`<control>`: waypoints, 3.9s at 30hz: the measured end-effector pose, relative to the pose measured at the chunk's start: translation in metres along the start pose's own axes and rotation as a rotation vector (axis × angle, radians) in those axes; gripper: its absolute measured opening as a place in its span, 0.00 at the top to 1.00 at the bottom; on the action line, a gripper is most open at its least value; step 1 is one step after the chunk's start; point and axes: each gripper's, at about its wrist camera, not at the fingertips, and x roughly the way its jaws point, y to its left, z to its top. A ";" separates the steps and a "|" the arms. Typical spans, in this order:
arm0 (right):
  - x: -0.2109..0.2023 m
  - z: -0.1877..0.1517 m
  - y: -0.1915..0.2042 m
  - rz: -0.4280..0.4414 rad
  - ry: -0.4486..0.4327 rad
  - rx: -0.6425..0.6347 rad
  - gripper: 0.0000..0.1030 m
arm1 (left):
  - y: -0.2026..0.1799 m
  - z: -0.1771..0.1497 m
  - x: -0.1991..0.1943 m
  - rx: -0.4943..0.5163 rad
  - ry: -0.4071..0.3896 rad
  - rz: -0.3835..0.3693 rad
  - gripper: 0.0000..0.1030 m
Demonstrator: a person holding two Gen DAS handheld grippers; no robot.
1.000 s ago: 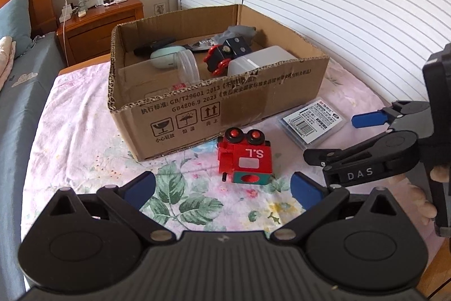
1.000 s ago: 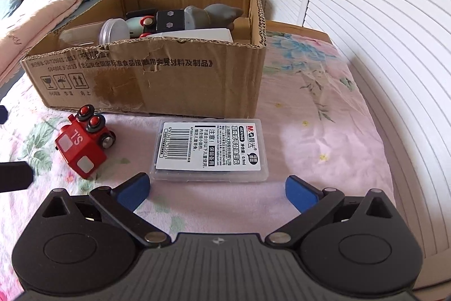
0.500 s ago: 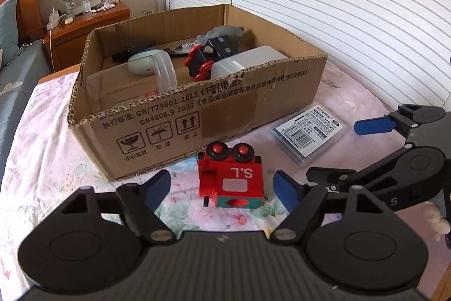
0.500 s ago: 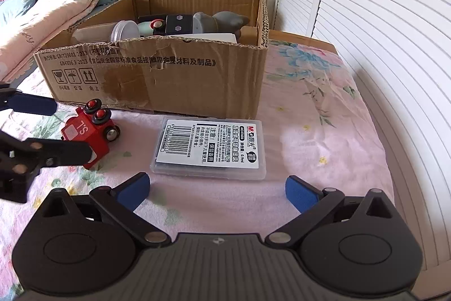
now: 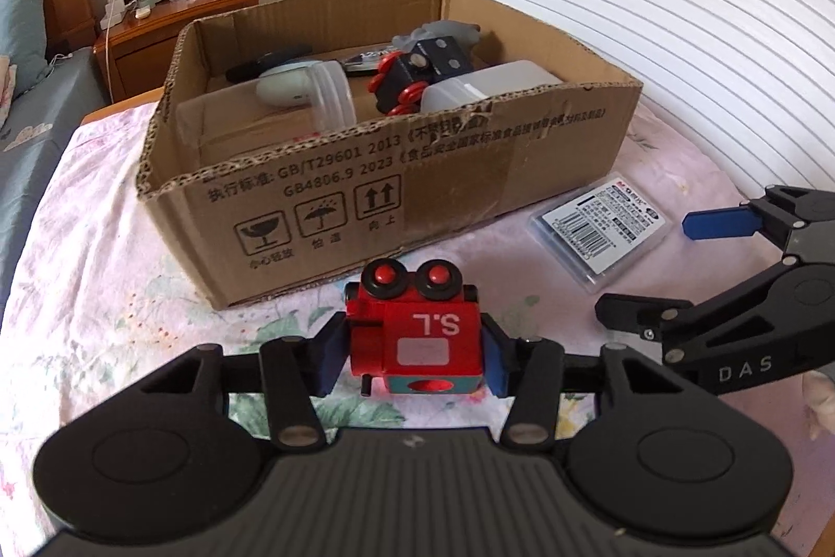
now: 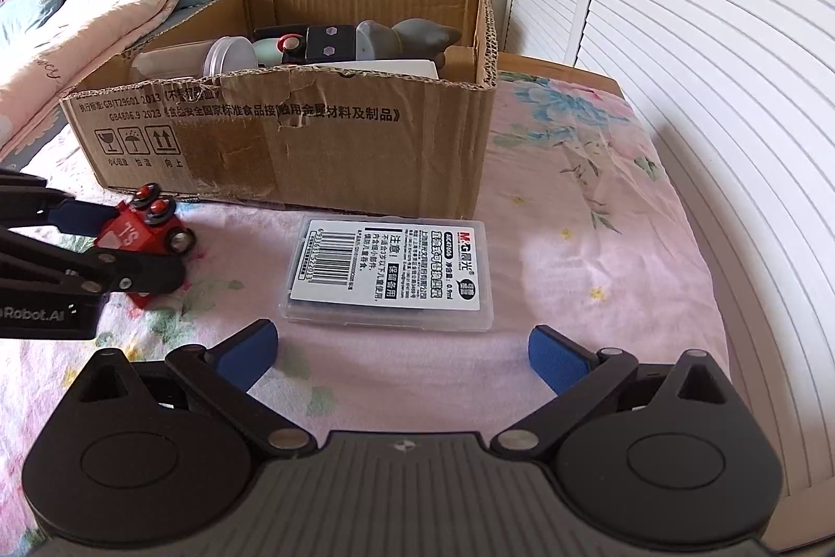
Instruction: Organize rigid objects
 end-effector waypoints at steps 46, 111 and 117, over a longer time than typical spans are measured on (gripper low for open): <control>-0.061 0.049 0.008 0.077 -0.033 -0.188 0.11 | 0.015 0.024 -0.057 0.174 0.034 -0.085 0.52; -0.053 0.129 0.031 -0.081 -0.019 -0.023 0.00 | 0.031 0.046 -0.091 -0.038 -0.174 0.239 0.01; -0.070 0.076 0.033 -0.114 0.033 0.063 0.00 | 0.012 0.034 -0.087 -0.044 -0.086 0.260 0.01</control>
